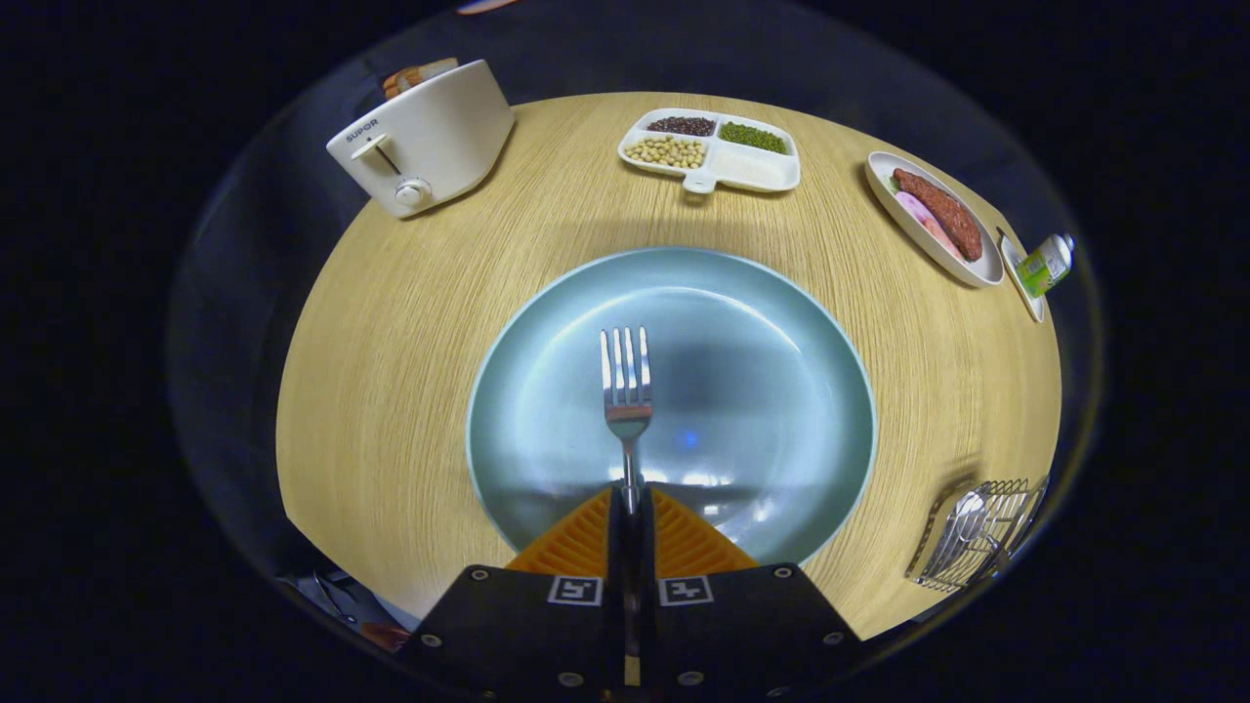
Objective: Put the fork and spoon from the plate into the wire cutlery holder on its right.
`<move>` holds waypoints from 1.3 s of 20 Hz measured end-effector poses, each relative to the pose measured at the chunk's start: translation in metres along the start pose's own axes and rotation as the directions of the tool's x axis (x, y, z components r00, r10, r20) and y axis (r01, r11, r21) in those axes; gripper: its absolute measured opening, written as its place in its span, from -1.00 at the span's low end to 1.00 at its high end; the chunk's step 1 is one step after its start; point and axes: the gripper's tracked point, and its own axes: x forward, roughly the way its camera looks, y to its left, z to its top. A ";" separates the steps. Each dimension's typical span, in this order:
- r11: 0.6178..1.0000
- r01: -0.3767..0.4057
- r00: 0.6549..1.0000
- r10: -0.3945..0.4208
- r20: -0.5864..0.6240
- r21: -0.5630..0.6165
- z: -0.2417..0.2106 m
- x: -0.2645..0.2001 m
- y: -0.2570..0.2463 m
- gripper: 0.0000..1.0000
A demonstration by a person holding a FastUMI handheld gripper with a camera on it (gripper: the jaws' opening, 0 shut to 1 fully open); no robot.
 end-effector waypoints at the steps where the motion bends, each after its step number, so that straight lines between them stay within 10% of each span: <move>1: 1.000 -0.011 1.000 0.011 0.016 0.005 0.003 -0.006 -0.001 -0.88; 26: 0.974 0.122 0.985 -0.142 0.097 0.193 -0.075 -0.167 -0.193 -0.88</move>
